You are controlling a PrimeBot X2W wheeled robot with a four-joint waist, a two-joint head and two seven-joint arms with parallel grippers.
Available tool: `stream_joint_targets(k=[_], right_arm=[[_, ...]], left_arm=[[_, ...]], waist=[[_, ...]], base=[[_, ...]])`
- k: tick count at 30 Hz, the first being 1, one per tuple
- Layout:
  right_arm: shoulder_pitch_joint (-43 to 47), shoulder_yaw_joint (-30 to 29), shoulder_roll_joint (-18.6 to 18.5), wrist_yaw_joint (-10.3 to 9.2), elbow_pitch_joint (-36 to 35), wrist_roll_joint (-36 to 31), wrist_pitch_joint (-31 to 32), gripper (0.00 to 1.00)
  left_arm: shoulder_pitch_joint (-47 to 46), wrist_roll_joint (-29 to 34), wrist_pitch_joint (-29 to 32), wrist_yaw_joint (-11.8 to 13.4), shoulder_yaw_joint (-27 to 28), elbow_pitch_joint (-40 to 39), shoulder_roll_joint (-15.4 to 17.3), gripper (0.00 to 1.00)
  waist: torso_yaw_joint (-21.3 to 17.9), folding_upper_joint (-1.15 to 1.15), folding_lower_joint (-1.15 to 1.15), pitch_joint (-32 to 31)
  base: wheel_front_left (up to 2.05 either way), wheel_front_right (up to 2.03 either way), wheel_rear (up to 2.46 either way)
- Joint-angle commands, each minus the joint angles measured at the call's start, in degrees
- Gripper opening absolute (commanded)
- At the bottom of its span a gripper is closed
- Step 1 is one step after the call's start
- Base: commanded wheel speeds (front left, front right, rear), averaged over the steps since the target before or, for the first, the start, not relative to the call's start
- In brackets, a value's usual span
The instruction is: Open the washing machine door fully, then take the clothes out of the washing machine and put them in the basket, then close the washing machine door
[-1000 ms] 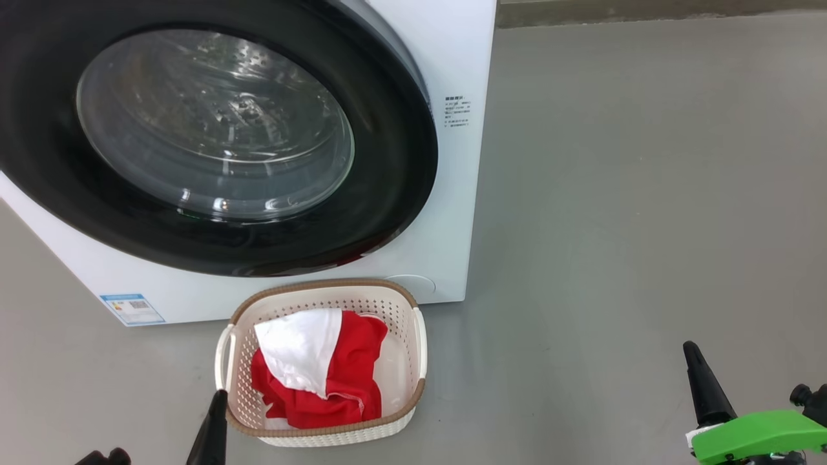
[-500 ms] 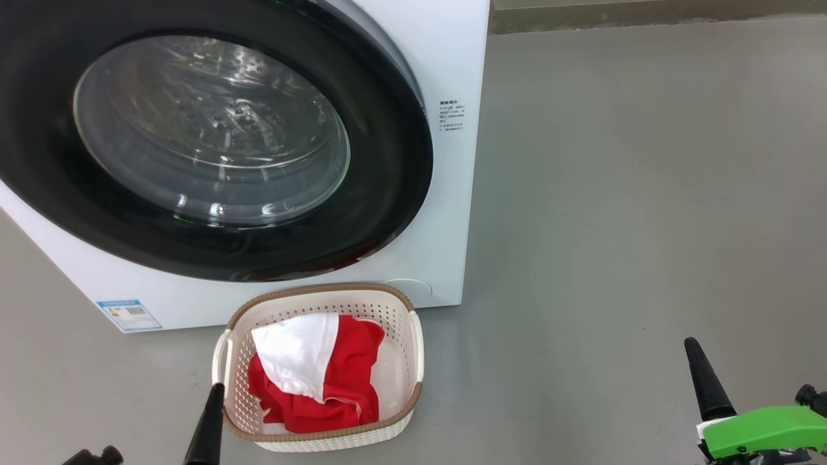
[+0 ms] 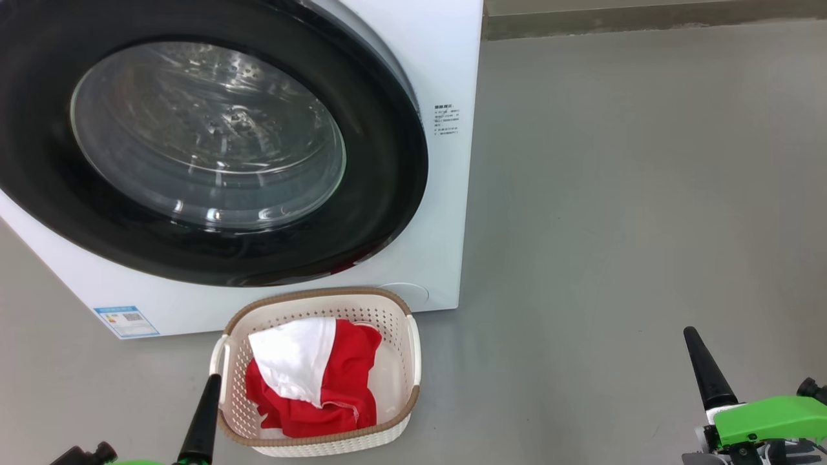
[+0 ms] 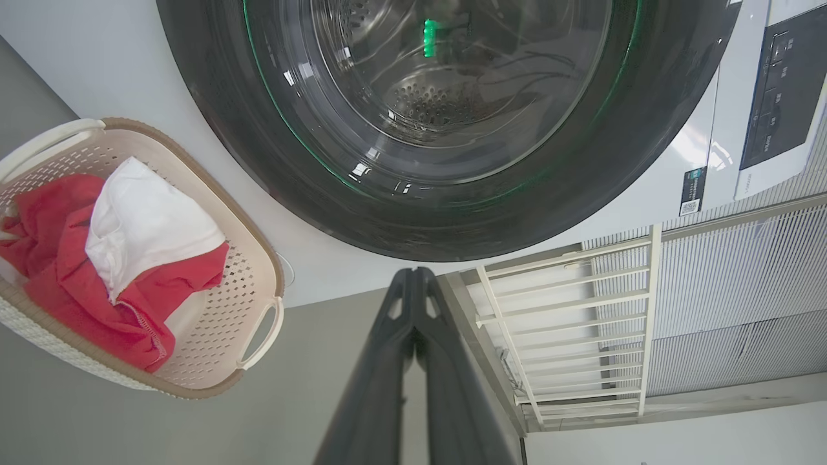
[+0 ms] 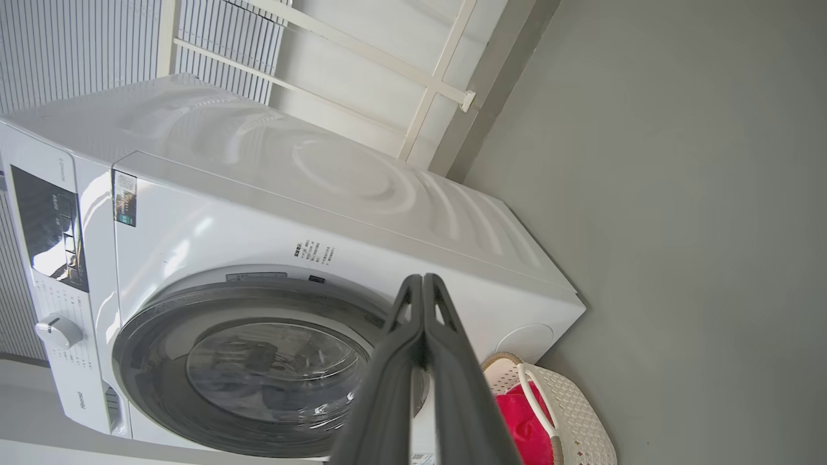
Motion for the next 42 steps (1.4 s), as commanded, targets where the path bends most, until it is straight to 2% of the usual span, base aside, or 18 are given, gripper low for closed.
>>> stream_joint_targets(k=[1,28,42], right_arm=[[-3.16,0.71,-0.42,-0.04,-1.78,1.58,0.50,0.00],[-5.48,0.13,-0.12,-0.05,-2.34,16.83,5.11,0.00],[-5.51,0.05,-0.07,-0.05,-2.34,16.92,5.20,0.00]], left_arm=[[-2.53,-2.03,0.55,-0.31,1.77,-1.29,1.07,0.00],[-4.40,-19.04,5.13,-0.39,3.46,-1.29,1.06,0.00],[-4.44,-18.98,5.38,-0.40,3.74,-1.28,0.87,0.00]], waist=[[-0.06,0.00,-0.01,-0.07],[-1.06,0.00,-0.01,-1.12],[-1.07,0.00,-0.01,-1.13]], base=[[0.00,0.00,0.00],[0.00,0.00,0.00],[0.00,0.00,0.00]])
